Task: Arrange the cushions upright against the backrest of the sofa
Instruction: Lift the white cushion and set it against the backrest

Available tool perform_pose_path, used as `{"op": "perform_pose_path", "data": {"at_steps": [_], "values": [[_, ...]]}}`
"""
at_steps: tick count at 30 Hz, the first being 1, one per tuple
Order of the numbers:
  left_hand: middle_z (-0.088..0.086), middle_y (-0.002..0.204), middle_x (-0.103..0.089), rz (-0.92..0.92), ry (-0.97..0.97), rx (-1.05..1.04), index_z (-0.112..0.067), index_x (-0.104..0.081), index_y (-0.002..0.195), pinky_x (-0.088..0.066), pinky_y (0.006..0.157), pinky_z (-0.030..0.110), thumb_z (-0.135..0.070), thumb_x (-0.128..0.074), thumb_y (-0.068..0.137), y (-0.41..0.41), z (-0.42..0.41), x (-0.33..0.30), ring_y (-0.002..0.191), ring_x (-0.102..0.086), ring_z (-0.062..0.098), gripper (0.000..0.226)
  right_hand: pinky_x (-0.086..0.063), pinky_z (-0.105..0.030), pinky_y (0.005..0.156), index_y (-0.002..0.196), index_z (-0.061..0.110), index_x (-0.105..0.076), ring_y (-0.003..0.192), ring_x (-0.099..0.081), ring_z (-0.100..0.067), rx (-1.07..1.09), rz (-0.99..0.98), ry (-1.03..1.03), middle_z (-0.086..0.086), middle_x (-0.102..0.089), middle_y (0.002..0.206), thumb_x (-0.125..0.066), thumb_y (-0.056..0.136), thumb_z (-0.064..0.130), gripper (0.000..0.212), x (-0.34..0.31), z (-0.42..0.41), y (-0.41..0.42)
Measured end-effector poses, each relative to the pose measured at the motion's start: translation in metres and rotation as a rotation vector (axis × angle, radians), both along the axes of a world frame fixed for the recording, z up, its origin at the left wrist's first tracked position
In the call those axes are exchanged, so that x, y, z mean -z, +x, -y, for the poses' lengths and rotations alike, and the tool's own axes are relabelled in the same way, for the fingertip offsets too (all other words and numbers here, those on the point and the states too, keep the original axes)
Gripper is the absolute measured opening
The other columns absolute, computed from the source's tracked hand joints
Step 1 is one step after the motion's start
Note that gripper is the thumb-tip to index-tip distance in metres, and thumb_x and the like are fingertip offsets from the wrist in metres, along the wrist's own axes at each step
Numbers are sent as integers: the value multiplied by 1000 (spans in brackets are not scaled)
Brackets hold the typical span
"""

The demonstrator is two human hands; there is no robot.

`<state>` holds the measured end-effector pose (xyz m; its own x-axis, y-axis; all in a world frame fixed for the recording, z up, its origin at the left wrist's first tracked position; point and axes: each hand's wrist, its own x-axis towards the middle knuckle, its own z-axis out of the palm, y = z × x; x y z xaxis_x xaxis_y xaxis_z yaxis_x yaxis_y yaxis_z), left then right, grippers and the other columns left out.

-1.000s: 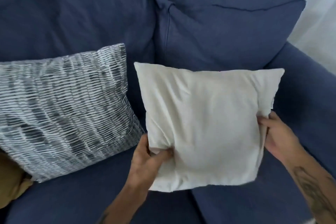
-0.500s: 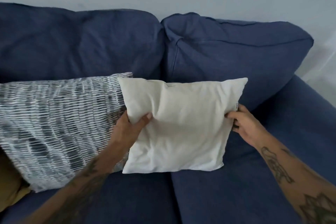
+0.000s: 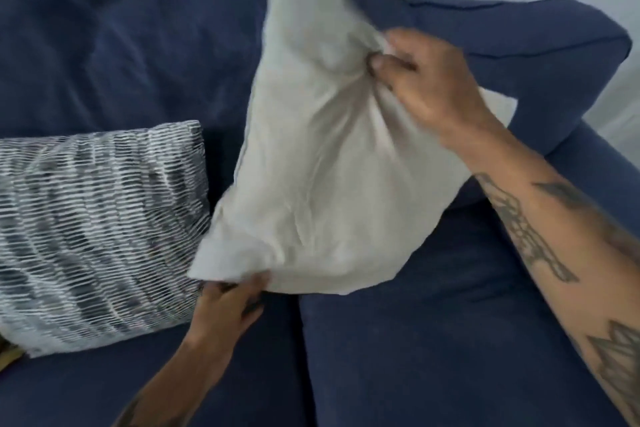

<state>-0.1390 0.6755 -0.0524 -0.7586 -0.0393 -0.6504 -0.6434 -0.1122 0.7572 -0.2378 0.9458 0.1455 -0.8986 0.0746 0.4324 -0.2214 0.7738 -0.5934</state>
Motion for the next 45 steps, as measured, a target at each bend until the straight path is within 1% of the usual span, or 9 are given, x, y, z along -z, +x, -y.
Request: {"op": "perform_pose_path", "data": {"at_steps": [4,9,16,19,24,31,34,38,45], "values": [[9,110,-64,-347,-497,-196,-2,-64,128,-46,80,38,-30,-69,94,-2,20,-29,98,-60,27,45,-53,-49,83,95,10,-82,91,-69,-37,-160,81,288,-10,-76,93,-56,85,27,33,63,52,-21],[10,138,-70,-555,-462,93,-15,-60,144,-57,107,50,-75,-77,81,-73,7,-54,127,-69,29,89,-56,-51,77,90,16,-85,81,-71,-35,-197,93,214,-3,-80,91,-66,84,20,20,148,96,-11],[7,120,-78,-401,-484,-41,-5,-66,144,-60,98,32,-37,-80,96,-109,0,-47,110,-75,26,59,-43,-29,110,125,12,-72,123,-58,-18,371,-268,-128,0,-62,128,-72,90,33,41,99,10,13],[2,109,-76,-374,-320,-96,-6,-66,143,-57,72,10,-30,-82,96,-103,0,-46,95,-75,17,55,-42,-34,112,154,18,-44,130,-45,-8,680,32,-642,8,-44,149,-71,84,50,82,102,-51,28],[-5,104,-74,-486,-402,-92,-32,-68,105,-63,97,47,-21,-79,97,-95,-7,-56,109,-75,28,17,-54,-43,101,123,26,-66,111,-67,-16,452,499,-845,4,-70,129,-60,93,64,49,127,-53,33],[-6,104,-76,-632,-656,-18,-22,-72,122,-54,93,23,-23,-78,96,-124,-2,-84,99,-72,17,27,-48,-24,75,99,22,-66,88,-61,-9,482,318,-801,9,-65,102,-62,98,54,31,119,-56,17],[11,132,-74,-518,-729,89,-17,-65,142,-48,110,36,-18,-76,97,-123,-3,-72,125,-67,33,47,-43,-30,92,136,22,-63,107,-55,-13,454,515,-815,9,-57,119,-55,98,62,56,133,-50,18],[4,136,-70,-596,-487,-68,-20,-46,157,-56,111,41,-7,-73,95,-93,-5,-60,121,-71,23,69,-44,-41,112,140,33,-63,127,-58,-12,403,537,-818,16,-64,137,-52,55,100,108,138,-61,26],[5,150,-62,-310,-202,-206,-13,-44,160,-52,106,35,-32,-78,98,-38,-31,-17,138,-62,25,74,-51,-40,101,127,48,-63,122,-64,-6,141,510,-815,23,-70,128,-61,89,68,43,169,-79,63]]}}
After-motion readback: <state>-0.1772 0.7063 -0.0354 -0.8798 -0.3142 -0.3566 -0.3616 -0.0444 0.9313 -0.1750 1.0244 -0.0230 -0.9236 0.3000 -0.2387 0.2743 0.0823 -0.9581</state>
